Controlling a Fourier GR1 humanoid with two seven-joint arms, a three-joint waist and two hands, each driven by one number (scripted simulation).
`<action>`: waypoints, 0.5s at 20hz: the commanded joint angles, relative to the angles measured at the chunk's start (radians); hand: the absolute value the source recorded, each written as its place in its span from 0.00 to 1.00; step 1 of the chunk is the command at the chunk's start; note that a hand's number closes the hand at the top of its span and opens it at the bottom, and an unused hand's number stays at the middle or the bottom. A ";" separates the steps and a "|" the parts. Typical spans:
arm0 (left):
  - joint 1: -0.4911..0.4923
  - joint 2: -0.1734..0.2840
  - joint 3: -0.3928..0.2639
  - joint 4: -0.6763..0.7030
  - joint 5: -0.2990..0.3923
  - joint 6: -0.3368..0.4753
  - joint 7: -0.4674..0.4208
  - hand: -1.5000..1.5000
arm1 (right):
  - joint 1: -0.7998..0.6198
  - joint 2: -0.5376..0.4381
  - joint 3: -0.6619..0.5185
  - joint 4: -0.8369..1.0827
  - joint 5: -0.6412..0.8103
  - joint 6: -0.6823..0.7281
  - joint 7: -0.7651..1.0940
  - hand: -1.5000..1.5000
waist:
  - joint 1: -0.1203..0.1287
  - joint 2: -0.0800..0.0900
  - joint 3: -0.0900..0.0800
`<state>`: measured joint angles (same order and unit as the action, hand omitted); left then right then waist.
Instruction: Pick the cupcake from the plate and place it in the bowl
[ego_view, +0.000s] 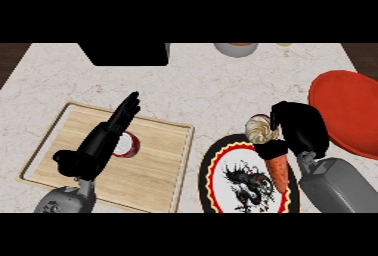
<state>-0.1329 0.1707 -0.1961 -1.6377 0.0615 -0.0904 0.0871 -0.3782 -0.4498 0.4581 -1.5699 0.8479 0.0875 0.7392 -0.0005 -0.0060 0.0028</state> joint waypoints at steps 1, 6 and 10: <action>0.002 0.006 0.019 0.033 0.021 -0.020 0.006 0.50 | -0.048 -0.021 -0.105 -0.091 0.020 -0.087 0.003 1.00 | -0.010 0.003 -0.003; 0.011 0.002 0.005 0.028 -0.011 -0.013 0.005 0.50 | -0.110 0.010 -0.241 -0.174 -0.028 -0.144 0.038 1.00 | -0.006 0.002 -0.003; 0.007 -0.001 0.027 0.023 0.003 -0.030 0.003 0.50 | -0.036 -0.032 -0.364 -0.181 -0.101 -0.148 -0.031 1.00 | -0.004 0.005 -0.003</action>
<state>-0.1167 0.1809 -0.1705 -1.6334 0.0657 -0.1171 0.0579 -0.4177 -0.4614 0.2048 -1.7353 0.8060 -0.0647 0.7323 -0.0053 -0.0062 0.0038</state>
